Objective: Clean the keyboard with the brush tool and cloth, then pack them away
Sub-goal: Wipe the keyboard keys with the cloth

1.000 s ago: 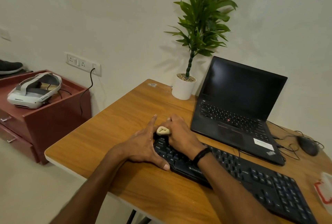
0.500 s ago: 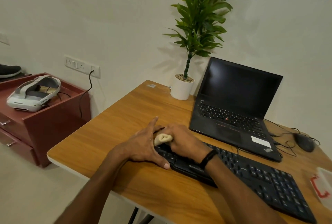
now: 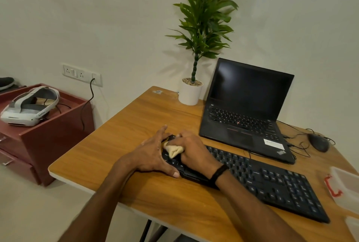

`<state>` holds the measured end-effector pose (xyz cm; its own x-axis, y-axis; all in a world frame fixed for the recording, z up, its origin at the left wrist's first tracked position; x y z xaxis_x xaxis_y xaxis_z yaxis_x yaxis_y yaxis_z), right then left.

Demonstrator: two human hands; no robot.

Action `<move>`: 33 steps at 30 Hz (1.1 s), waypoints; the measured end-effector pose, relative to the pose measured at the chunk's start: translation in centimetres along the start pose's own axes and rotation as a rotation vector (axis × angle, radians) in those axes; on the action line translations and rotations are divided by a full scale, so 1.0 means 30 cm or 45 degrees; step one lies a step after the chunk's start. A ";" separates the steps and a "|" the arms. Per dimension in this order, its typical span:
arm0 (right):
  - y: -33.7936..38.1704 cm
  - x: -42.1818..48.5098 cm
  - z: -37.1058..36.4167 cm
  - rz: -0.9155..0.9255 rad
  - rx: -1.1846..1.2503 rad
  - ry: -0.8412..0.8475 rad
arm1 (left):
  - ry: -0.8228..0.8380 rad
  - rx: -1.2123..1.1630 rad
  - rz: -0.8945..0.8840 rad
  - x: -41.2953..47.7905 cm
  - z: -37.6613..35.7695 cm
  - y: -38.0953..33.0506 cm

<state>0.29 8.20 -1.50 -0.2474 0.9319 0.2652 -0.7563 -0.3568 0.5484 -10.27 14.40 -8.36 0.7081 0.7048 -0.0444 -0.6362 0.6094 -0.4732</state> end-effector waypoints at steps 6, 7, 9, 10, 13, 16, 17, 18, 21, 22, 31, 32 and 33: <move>-0.050 -0.041 0.029 -0.051 -0.064 -0.057 | 0.010 0.035 0.005 -0.008 -0.004 -0.016; -0.050 -0.031 0.032 -0.089 -0.101 -0.099 | 0.018 0.045 0.008 -0.004 0.000 -0.015; -0.001 -0.039 -0.006 -0.032 0.006 -0.012 | 0.035 0.055 -0.001 0.000 0.006 -0.012; 0.026 -0.062 -0.024 0.026 0.069 0.064 | 0.041 0.069 -0.011 0.001 0.007 -0.015; -0.003 -0.120 0.006 -0.003 0.083 0.099 | 0.028 0.098 -0.010 -0.001 -0.006 -0.031; -0.045 -0.104 0.043 -0.081 -0.064 -0.073 | 0.032 0.073 0.008 0.008 -0.002 -0.035; -0.026 -0.103 0.025 -0.054 -0.044 -0.056 | 0.033 0.064 0.007 0.010 0.003 -0.032; -0.001 -0.110 -0.002 -0.017 -0.015 -0.007 | 0.030 0.056 0.000 0.010 0.008 -0.027; 0.024 -0.188 0.009 -0.002 0.040 0.087 | 0.026 0.034 -0.002 0.005 0.008 -0.015; 0.002 -0.219 0.042 -0.058 0.038 0.104 | 0.031 0.018 0.006 0.002 0.006 -0.017; -0.107 -0.463 0.147 -0.265 -0.064 -0.055 | 0.061 -0.080 0.023 0.004 0.000 -0.023; -0.095 -0.457 0.134 -0.249 -0.077 -0.087 | 0.061 -0.079 0.029 0.005 0.000 -0.026; -0.080 -0.443 0.114 -0.231 -0.079 -0.111 | 0.061 -0.078 0.037 0.006 0.001 -0.030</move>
<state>7.47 -3.55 -3.62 -0.0523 0.9704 0.2358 -0.8201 -0.1765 0.5444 -9.58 13.98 -7.91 0.7045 0.7027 -0.0999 -0.6376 0.5647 -0.5241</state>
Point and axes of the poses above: each hand's wrist, its own x-axis towards the middle knuckle, its own z-axis out of the back of the hand, y = z × x, the point moved 7 cm from there along x, towards the middle knuckle, and after that the axes turned 15 degrees about x, right-handed, at the moved point
